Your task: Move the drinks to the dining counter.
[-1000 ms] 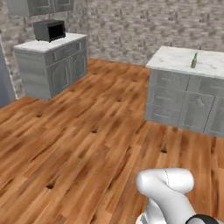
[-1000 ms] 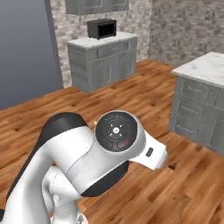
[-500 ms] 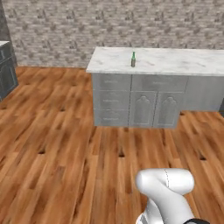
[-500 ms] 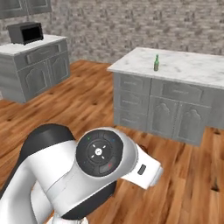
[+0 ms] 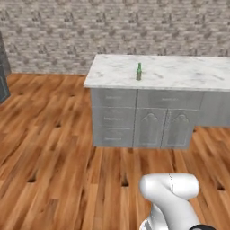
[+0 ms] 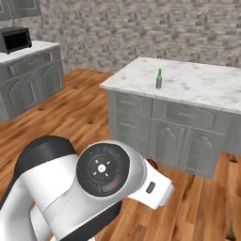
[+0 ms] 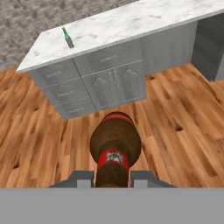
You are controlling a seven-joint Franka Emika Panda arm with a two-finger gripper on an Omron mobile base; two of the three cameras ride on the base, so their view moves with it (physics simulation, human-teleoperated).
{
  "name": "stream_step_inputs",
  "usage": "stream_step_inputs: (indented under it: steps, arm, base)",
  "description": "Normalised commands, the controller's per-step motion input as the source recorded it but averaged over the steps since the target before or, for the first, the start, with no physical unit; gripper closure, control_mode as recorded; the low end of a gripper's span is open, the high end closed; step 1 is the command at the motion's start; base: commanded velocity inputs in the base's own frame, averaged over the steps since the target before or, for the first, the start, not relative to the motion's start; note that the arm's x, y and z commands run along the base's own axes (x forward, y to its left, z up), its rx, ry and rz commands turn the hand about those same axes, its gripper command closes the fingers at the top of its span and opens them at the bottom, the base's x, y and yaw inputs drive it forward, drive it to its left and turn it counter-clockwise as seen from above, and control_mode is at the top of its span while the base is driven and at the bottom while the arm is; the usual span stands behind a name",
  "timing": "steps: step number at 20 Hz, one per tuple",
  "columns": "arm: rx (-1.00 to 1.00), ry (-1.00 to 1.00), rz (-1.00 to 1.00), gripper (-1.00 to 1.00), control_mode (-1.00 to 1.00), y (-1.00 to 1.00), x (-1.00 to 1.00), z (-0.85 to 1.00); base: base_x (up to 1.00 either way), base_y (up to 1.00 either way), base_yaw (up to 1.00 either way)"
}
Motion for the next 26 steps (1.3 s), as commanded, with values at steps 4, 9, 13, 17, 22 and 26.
stream_step_inputs:
  steps: [4, 9, 13, 17, 22, 26]
  arm:
    - [0.0, 0.0, 0.0, 1.0, 1.0, 0.0, 0.0, 0.0]
    - [0.0, 0.0, 0.0, 1.0, 1.0, 0.0, 0.0, 0.0]
    - [0.0, 0.0, 0.0, 1.0, 1.0, 0.0, 0.0, 0.0]
    - [0.0, 0.0, 0.0, 1.0, 1.0, 0.0, 0.0, 0.0]
    - [0.0, 0.0, 0.0, 1.0, 1.0, 0.0, 0.0, 0.0]
    - [0.0, 0.0, 0.0, 1.0, 1.0, 0.0, 0.0, 0.0]
  base:
    - [1.0, -0.05, 0.0]
    - [1.0, 0.0, 0.0]
    - [1.0, 0.0, 0.0]
    - [1.0, 0.0, 0.0]
    - [1.0, 0.0, 0.0]
    - [1.0, 0.0, 0.0]
